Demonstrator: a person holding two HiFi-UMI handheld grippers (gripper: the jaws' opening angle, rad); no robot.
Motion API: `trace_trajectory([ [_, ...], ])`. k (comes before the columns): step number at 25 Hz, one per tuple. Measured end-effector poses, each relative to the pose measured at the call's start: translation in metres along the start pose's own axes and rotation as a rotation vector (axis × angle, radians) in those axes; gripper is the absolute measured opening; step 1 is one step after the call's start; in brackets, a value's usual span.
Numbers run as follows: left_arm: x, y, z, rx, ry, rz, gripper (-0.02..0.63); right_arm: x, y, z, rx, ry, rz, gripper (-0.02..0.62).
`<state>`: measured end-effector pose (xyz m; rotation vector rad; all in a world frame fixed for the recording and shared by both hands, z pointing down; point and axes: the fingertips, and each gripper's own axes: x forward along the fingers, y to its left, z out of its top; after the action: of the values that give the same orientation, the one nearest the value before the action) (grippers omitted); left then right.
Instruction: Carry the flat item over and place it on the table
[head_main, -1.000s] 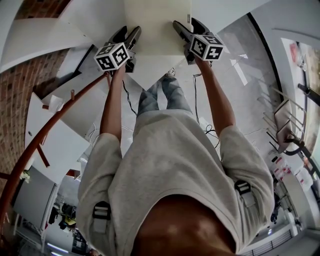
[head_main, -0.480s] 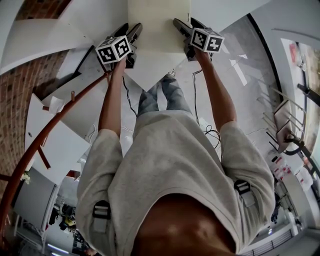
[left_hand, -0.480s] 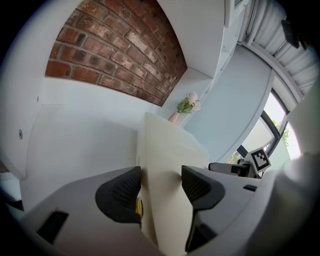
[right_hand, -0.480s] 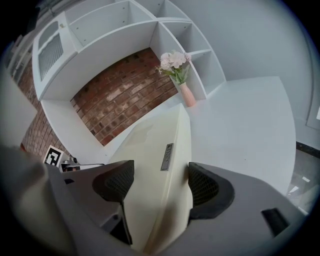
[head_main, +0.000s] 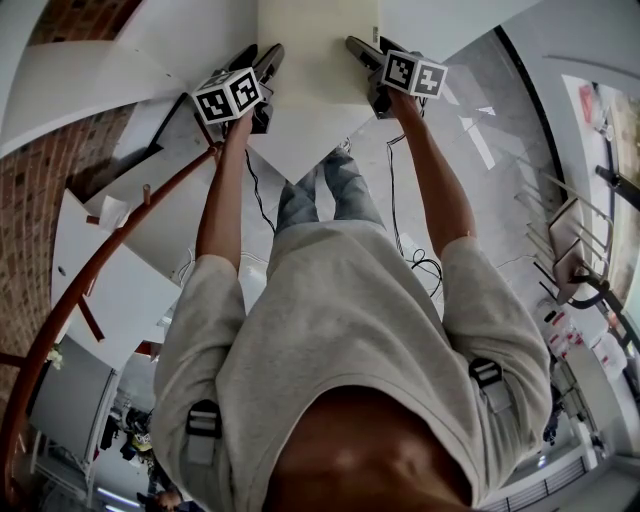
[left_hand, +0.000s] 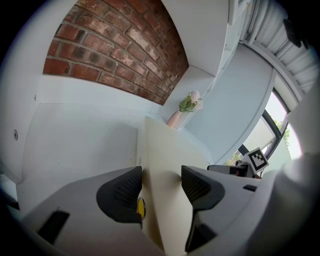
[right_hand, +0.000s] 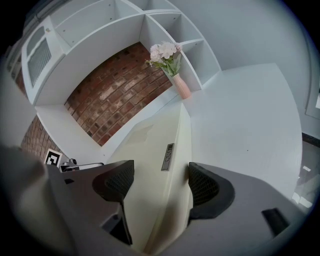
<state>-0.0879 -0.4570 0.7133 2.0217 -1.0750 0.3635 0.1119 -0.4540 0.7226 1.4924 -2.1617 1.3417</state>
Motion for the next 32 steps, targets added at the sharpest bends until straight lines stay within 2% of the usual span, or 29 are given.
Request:
trace_trajectory([
  [12,0.002,0.0,0.0,-0.012,-0.001,-0.026,0.267,0.001,0.0,0.001,0.018,-0.012,0.025,0.357],
  [17,0.0,0.0,0.006,0.046,0.015,-0.018,0.287,-0.002,0.002,0.005,0.002,-0.02,0.017,0.357],
  [27,-0.023,-0.003,0.019,0.048,-0.057,-0.005,0.278,-0.029,0.006,0.018,-0.031,-0.081,-0.001,0.356],
  [29,-0.026,-0.01,0.02,0.069,-0.064,-0.013,0.27,-0.034,0.01,0.017,-0.056,-0.088,-0.002,0.337],
  [32,-0.031,-0.021,0.018,0.108,-0.072,-0.02,0.248,-0.042,0.019,0.014,-0.103,-0.099,-0.007,0.272],
])
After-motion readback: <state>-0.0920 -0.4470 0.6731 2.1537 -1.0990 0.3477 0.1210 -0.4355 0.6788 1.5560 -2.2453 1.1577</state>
